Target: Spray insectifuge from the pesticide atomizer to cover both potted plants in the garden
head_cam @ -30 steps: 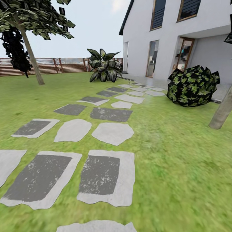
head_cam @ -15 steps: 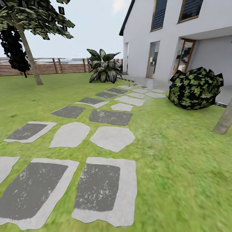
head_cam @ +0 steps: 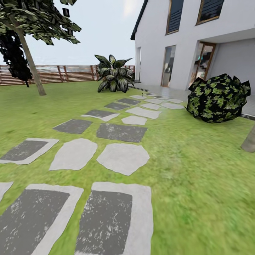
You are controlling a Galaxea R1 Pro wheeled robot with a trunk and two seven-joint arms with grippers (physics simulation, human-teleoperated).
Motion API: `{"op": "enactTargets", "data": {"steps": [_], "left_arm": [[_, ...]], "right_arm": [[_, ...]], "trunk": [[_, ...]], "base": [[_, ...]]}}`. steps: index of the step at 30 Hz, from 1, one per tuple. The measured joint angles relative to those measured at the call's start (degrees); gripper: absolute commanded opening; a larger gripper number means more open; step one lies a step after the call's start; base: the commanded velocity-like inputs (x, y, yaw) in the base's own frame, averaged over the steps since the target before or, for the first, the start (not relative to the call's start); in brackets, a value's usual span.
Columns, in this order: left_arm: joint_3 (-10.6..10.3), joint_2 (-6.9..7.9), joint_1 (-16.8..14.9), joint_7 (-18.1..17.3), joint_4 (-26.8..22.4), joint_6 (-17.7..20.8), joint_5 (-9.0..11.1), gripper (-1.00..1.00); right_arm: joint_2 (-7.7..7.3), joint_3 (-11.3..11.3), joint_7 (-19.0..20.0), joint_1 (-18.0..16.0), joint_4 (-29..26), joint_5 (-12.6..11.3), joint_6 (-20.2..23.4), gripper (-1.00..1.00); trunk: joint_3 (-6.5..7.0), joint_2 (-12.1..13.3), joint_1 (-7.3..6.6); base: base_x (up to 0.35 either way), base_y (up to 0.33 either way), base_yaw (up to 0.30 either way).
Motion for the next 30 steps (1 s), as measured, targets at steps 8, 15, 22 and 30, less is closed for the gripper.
{"op": "enactTargets", "data": {"steps": [8, 15, 22, 30], "left_arm": [[0.0, 0.0, 0.0, 0.0, 0.0, 0.0, 0.0, 1.0], [0.1, 0.0, 0.0, 0.0, 0.0, 0.0, 0.1, 1.0], [0.1, 0.0, 0.0, 0.1, 0.0, 0.0, 0.1, 1.0], [0.1, 0.0, 0.0, 0.1, 0.0, 0.0, 0.1, 1.0]], "right_arm": [[0.0, 0.0, 0.0, 0.0, 0.1, 0.0, 0.0, 1.0], [0.0, 0.0, 0.0, 0.0, 0.1, 0.0, 0.0, 1.0], [0.0, 0.0, 0.0, 0.0, 0.1, 0.1, 0.0, 1.0], [0.07, 0.1, 0.0, 0.0, 0.1, 0.1, 0.1, 1.0]], "trunk": [[0.0, 0.0, 0.0], [0.0, 0.0, 0.0], [0.0, 0.0, 0.0], [0.0, 0.0, 0.0]], "base": [[0.339, 0.0, 0.0], [0.339, 0.0, 0.0], [0.339, 0.0, 0.0], [0.339, 0.0, 0.0]]}}
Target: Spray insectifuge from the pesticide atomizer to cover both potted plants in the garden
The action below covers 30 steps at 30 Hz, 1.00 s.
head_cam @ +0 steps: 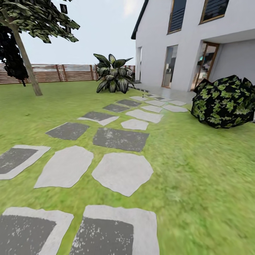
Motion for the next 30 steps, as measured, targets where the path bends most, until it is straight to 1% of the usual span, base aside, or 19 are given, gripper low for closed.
{"op": "enactTargets", "data": {"steps": [30], "left_arm": [[0.0, 0.0, 0.0, 0.1, 0.0, 0.0, 0.2, 1.0]], "right_arm": [[0.02, 0.0, -0.1, 0.0, 0.0, 0.0, 0.0, 1.0]], "trunk": [[0.0, 0.0, 0.0]], "base": [[0.339, 0.0, 0.0]]}}
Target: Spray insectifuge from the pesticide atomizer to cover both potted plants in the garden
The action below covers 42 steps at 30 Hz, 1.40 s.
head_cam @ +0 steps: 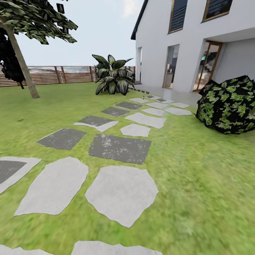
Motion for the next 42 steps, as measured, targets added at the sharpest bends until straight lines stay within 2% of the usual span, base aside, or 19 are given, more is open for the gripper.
{"op": "enactTargets", "data": {"steps": [42], "left_arm": [[0.0, 0.0, 0.0, 0.0, 0.0, 0.0, 0.0, 1.0]], "right_arm": [[0.0, -0.1, 0.0, 0.0, 0.0, 0.0, -0.1, 1.0]], "trunk": [[0.0, 0.0, 0.0]], "base": [[0.339, 0.0, 0.0]]}}
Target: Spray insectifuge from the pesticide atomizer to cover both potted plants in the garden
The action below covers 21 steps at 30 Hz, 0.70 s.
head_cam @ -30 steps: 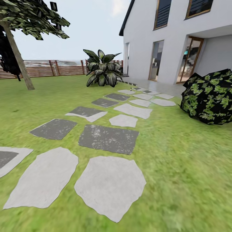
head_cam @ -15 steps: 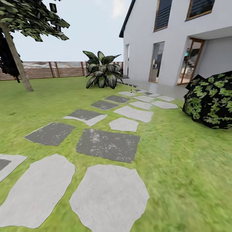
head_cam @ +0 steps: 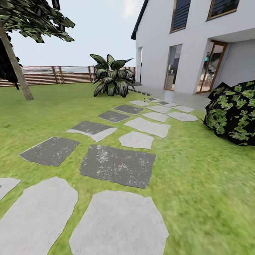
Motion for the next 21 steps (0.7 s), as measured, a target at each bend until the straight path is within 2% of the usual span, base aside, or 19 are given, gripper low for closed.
{"op": "enactTargets", "data": {"steps": [21], "left_arm": [[0.0, 0.0, 0.0, 0.0, 0.0, 0.0, 0.0, 1.0]], "right_arm": [[-0.09, 0.0, -0.1, 0.0, 0.0, -0.1, 0.0, 1.0]], "trunk": [[0.0, 0.0, 0.0]], "base": [[0.339, 0.0, 0.0]]}}
